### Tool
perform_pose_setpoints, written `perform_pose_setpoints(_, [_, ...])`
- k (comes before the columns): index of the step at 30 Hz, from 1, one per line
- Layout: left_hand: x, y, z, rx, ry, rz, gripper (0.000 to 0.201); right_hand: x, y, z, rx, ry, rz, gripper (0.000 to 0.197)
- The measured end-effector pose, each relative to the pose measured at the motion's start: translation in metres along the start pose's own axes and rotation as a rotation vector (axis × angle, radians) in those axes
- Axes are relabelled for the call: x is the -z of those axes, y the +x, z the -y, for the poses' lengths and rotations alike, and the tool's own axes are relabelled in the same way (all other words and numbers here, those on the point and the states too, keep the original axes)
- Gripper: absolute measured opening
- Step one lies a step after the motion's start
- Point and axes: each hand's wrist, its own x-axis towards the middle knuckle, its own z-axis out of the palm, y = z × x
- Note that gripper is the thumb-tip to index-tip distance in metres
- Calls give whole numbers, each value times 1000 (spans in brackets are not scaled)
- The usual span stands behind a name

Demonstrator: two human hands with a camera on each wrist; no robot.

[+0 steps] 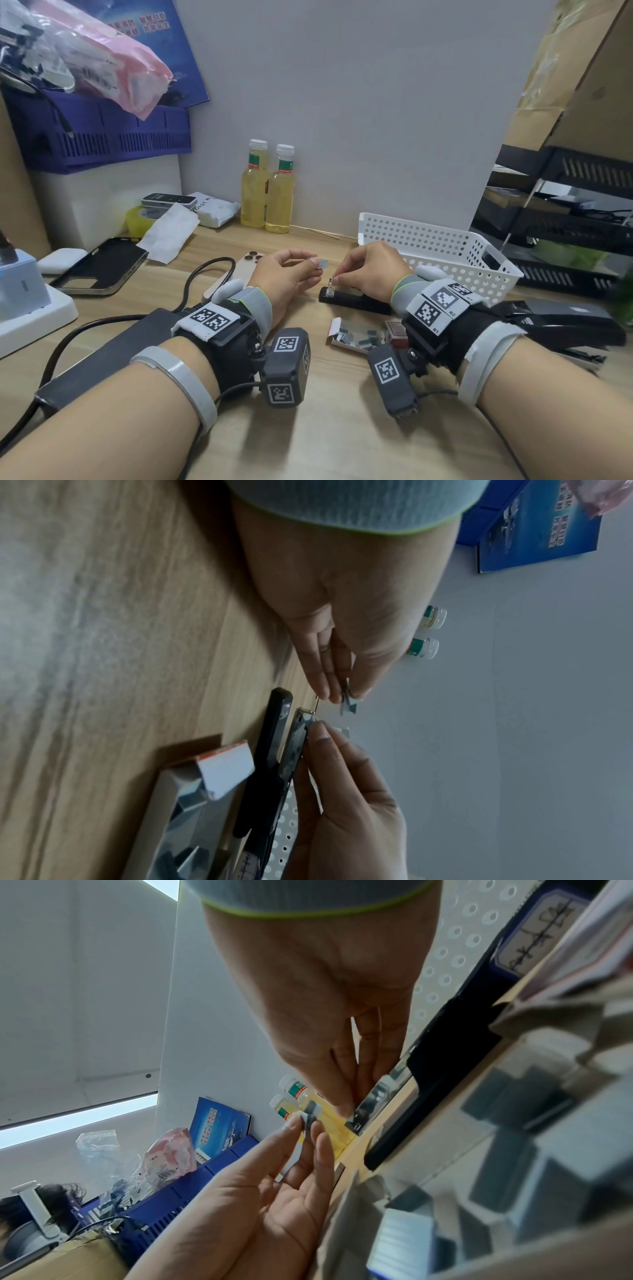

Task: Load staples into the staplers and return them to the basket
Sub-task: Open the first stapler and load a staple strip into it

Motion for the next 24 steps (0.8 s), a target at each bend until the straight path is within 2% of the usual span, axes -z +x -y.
perform_pose_setpoints(16, [1,1,0,9,17,8,14,-5,4,-5,-23,49,-28,13])
perform_pose_setpoints(24, [0,1,1,7,7,12,14,-3,0,-3,-14,61,-19,4])
